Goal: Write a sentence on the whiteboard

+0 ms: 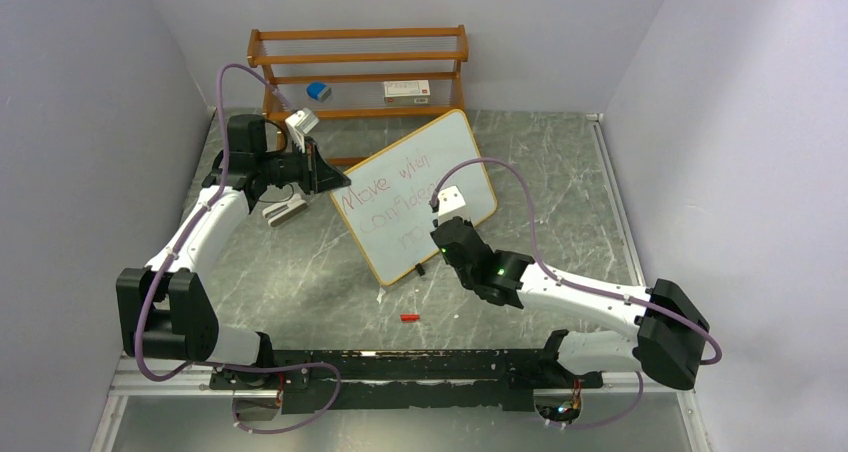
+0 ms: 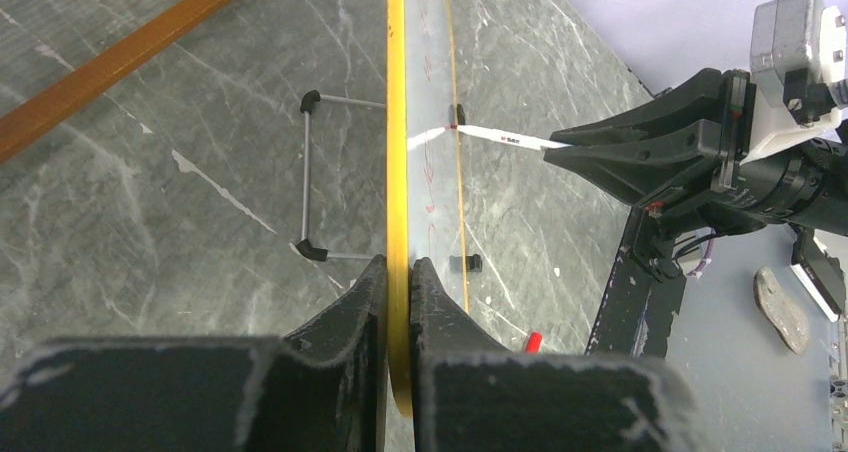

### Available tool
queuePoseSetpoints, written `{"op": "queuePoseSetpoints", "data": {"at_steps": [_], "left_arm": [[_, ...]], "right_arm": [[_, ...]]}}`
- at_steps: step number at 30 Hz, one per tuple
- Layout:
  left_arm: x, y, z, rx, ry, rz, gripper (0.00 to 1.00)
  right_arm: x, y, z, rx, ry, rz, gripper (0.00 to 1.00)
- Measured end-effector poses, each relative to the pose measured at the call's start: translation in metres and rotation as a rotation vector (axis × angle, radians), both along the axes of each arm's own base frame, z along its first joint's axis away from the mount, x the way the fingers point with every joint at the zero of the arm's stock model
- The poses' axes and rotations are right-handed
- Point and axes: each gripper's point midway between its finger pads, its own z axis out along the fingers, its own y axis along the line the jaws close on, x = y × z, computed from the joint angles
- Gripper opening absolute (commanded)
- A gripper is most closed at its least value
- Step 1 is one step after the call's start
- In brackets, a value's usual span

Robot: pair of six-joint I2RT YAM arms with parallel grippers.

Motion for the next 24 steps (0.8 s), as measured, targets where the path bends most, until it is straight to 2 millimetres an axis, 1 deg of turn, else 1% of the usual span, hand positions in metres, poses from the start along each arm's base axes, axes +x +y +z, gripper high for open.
{"op": "queuePoseSetpoints", "data": {"at_steps": [13,19,22,24], "left_arm": [[0.001,0.0,0.0,0.002,0.001,0.003,0.05],[0.001,0.0,0.001,0.003,-0.003,0.003,0.05],[0.001,0.001,0.001,0.004,-0.001,0.004,0.05],[0.001,0.001,0.001,0.004,-0.001,0.004,0.05]], "right_arm": [[0.008,0.002,0.01,0.03,-0.025,-0.007,0.0],[0.004,0.001,0.016,0.06,-0.021,0.001,0.0],[0.0,-0.005,0.019,0.085,-0.023,-0.005,0.0],[-0.003,-0.01,0.016,0.097,-0.015,-0.008,0.0]]}}
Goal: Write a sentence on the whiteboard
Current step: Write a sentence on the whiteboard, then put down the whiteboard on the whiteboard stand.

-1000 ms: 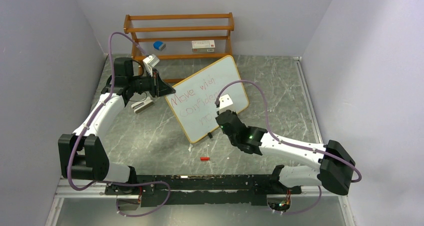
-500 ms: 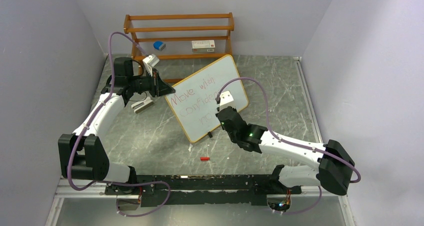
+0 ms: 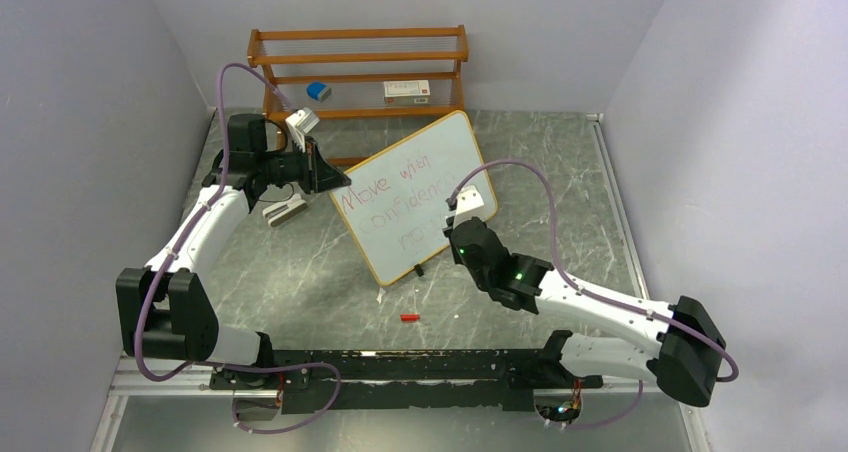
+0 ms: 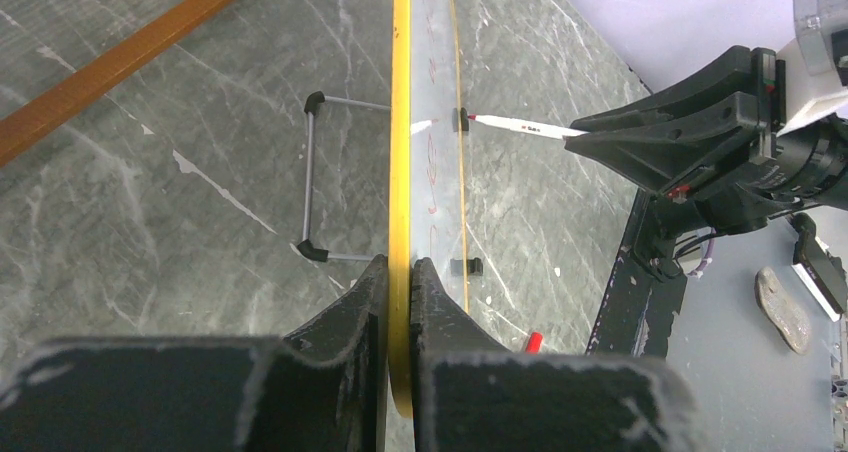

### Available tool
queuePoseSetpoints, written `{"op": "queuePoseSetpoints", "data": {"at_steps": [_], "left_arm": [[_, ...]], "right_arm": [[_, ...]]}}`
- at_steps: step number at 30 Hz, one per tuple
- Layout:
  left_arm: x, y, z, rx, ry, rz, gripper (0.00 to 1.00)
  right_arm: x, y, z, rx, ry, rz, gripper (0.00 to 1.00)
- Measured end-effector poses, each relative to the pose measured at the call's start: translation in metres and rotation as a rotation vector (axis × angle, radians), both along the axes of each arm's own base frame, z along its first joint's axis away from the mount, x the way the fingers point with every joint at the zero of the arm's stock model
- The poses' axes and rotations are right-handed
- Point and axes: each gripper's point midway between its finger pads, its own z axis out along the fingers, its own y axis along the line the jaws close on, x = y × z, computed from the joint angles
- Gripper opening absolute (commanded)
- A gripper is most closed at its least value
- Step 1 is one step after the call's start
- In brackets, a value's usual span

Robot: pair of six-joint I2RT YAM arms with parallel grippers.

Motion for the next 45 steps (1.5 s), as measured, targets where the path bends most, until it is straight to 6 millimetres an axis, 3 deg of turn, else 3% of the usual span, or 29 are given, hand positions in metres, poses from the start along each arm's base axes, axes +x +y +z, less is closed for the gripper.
{"op": "queuePoseSetpoints", "data": {"at_steps": [11,28,37,45], "left_arm": [[0.0,0.0,0.0,0.0,0.0,0.0,0.05],[0.002,0.001,-0.001,0.006,-0.001,0.006,0.05],[0.002,0.001,0.0,0.006,-0.004,0.006,0.05],[0.006,0.005,-0.003,0.038,-0.015,0.031,0.49]], "right_arm": [[-0.002,-0.021,-0.027,0.007,0.072,-0.034,0.0],[0.01,-0.014,-0.031,0.045,0.065,-0.035,0.0],[0.005,-0.017,-0.023,0.064,0.068,-0.018,0.0],[-0.008,-0.032,0.008,0.111,0.033,-0.015,0.0]]}}
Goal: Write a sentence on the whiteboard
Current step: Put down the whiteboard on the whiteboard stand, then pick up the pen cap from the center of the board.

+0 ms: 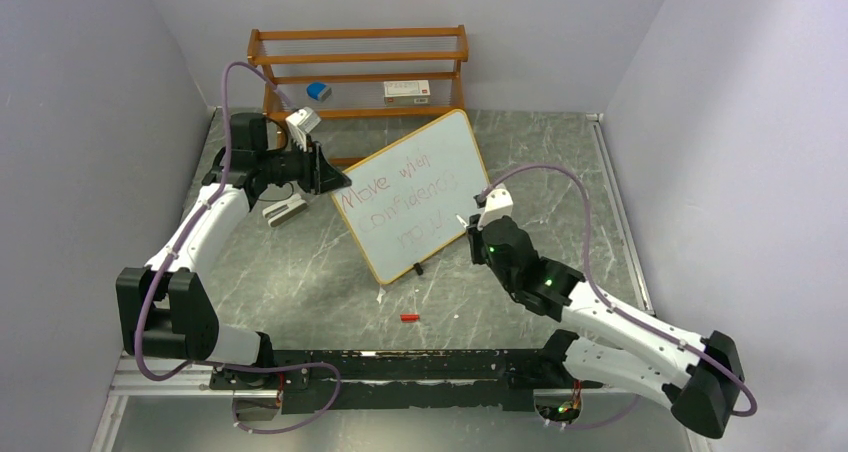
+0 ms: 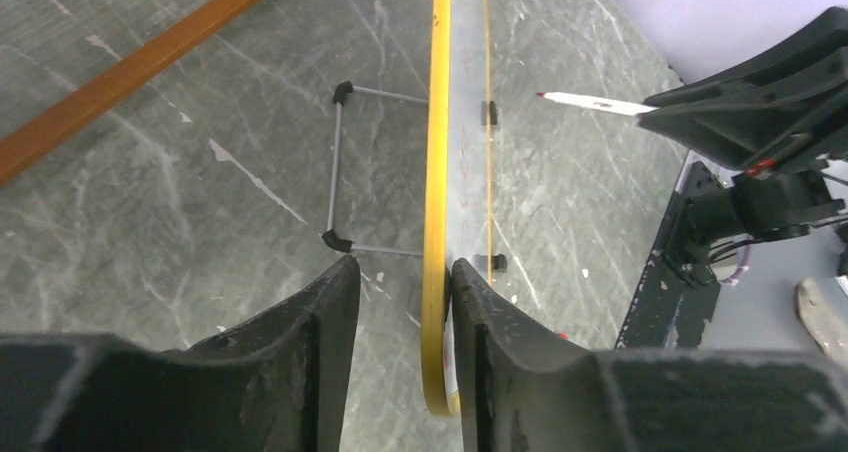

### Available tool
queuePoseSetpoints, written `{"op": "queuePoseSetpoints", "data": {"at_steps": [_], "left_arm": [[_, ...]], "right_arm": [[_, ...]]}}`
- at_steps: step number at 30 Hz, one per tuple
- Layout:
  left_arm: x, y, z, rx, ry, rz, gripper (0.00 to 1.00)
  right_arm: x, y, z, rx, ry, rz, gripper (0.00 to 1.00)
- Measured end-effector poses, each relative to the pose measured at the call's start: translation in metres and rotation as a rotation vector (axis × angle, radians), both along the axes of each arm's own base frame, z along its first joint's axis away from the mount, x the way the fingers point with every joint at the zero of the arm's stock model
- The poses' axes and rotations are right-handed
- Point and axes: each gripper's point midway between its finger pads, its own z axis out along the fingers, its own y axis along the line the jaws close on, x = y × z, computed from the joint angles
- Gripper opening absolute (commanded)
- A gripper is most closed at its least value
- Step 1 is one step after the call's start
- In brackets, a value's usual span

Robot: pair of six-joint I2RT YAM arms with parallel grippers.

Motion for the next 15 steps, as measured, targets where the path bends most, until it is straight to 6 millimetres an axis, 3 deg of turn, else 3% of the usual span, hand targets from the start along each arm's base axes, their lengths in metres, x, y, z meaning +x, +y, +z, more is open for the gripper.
{"op": "queuePoseSetpoints", "data": {"at_steps": [8,15], "left_arm": [[0.013,0.014,0.007,0.078,-0.026,0.111,0.73],[0.011,0.037,0.04,0.146,-0.13,0.271,0.79]], "right_arm": [[-0.012,-0.014,0.034,0.065,-0.04,-0.008,0.0],[-0.018,-0.022,0.05,0.095,-0.057,-0.016,0.0]]}}
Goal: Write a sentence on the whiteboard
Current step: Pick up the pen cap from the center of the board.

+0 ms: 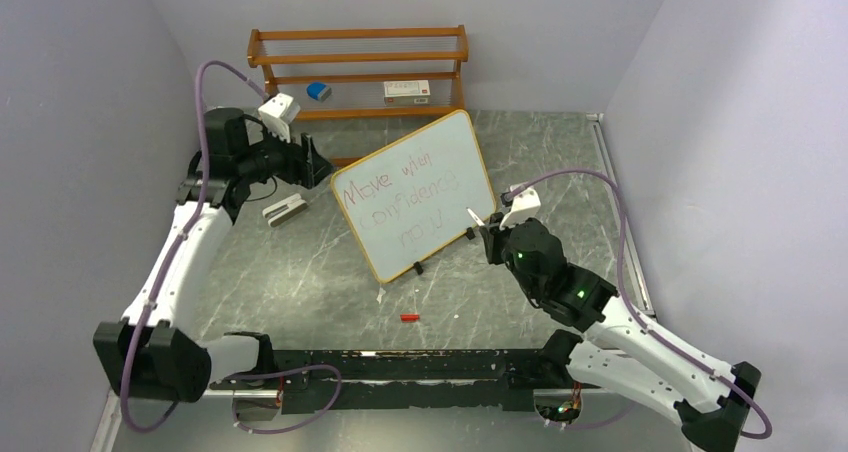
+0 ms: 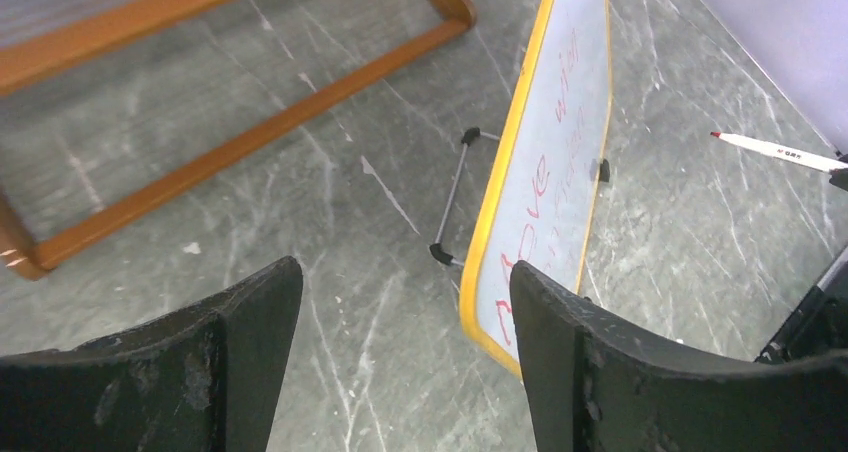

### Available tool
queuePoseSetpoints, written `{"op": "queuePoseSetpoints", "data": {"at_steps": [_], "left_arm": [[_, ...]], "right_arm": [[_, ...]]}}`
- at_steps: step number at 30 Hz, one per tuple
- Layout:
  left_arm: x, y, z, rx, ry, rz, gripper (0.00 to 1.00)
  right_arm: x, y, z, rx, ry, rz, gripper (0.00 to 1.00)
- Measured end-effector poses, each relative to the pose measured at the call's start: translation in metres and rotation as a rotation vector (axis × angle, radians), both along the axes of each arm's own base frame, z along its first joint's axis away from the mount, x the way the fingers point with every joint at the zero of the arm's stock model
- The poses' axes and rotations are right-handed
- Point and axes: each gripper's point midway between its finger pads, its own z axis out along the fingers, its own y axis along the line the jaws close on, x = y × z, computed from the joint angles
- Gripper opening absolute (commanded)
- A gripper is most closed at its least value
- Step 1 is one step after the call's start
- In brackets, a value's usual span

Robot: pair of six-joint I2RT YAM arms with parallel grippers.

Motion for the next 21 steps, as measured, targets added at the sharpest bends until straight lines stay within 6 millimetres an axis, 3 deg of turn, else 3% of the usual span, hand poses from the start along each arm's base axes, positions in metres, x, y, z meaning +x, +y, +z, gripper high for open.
{"op": "queuePoseSetpoints", "data": {"at_steps": [4,10,15,21], "left_arm": [[-0.014,0.004,0.026,0.029,-0.075,0.053,0.79],[-0.056,-0.031,0.035,0.065,-0.097,-0.028,0.77],[-0.097,-0.062,0.009,0.109,-0.044,-0.128,0.79],[-0.153,-0.099,-0.048,0.2,0.067,-0.267,0.79]], "right_arm": [[-0.003,-0.004,0.001,0.0,0.003,-0.001,0.0],[-0.007,-0.011,0.006,0.009,-0.007,-0.008,0.0],[-0.011,-0.015,0.014,0.033,-0.028,-0.013,0.0],[-0.012,-0.018,0.019,0.053,-0.042,-0.022,0.0]]}}
